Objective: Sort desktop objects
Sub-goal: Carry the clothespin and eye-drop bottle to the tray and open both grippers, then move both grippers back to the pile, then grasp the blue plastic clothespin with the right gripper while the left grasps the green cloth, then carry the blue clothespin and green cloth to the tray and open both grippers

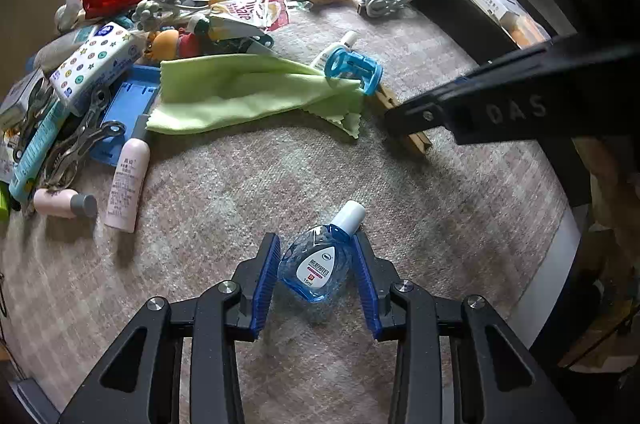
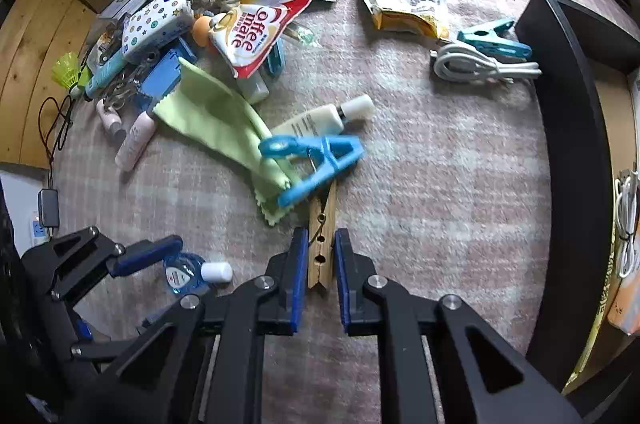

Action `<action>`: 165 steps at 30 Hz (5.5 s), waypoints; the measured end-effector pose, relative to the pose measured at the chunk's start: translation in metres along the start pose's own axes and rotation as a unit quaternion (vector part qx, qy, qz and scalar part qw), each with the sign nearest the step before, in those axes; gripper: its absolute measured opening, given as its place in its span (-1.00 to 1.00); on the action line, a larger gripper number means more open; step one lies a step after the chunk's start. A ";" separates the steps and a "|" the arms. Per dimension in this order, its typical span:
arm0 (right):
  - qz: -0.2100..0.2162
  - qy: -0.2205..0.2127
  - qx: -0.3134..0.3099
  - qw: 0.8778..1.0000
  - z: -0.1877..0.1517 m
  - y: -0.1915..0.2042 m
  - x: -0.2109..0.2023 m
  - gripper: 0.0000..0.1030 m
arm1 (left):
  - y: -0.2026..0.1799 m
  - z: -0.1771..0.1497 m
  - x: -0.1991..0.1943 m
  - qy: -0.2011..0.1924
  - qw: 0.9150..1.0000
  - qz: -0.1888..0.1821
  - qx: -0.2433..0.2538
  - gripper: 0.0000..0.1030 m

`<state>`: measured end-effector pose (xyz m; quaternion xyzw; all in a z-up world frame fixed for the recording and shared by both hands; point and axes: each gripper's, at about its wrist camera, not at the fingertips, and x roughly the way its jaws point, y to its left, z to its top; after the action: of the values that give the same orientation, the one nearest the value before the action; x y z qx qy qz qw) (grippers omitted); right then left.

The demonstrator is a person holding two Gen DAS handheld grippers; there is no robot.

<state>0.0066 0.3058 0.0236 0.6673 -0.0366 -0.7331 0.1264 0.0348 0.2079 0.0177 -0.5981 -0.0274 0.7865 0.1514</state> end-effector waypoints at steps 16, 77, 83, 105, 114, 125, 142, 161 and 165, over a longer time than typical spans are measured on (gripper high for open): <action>0.014 -0.036 0.020 0.999 -0.032 -0.061 -0.057 -0.75 | -0.019 0.033 -0.014 -0.024 0.999 -0.024 -0.032 -0.32; 0.015 -0.105 -0.096 0.990 -0.011 -0.142 -0.133 -0.11 | -0.053 0.127 -0.021 -0.055 0.985 0.036 -0.160 -0.06; 0.030 -0.070 -0.203 0.976 0.002 -0.067 -0.094 -0.11 | 0.007 0.095 -0.013 -0.032 0.969 0.041 -0.242 -0.06; 0.024 0.001 -0.333 0.943 0.039 0.025 -0.001 0.04 | 0.035 0.098 0.029 -0.035 0.952 0.037 -0.303 -0.26; 0.035 0.017 -0.317 0.948 0.040 0.018 0.012 -0.10 | 0.044 0.081 0.028 -0.045 0.950 0.030 -0.308 -0.77; 0.029 0.012 -0.301 0.953 0.031 0.005 0.009 -0.67 | 0.039 0.055 0.026 -0.047 0.952 0.029 -0.301 -0.95; 0.022 -0.023 -0.233 0.972 0.011 -0.048 -0.036 -0.67 | 0.027 0.083 0.041 -0.038 0.956 0.011 -0.291 -0.22; -0.023 -0.095 -0.102 0.990 0.025 -0.159 -0.108 -0.67 | -0.046 0.138 -0.003 -0.088 0.973 -0.036 -0.208 -0.91; -0.033 -0.104 -0.081 0.991 0.031 -0.181 -0.119 -0.67 | -0.085 0.168 -0.020 -0.098 0.978 -0.072 -0.170 -0.91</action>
<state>-0.0398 0.5049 0.1020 0.5756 0.0319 -0.8031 0.1507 -0.1022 0.3066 0.1031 -0.5319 -0.2186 0.8119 0.1002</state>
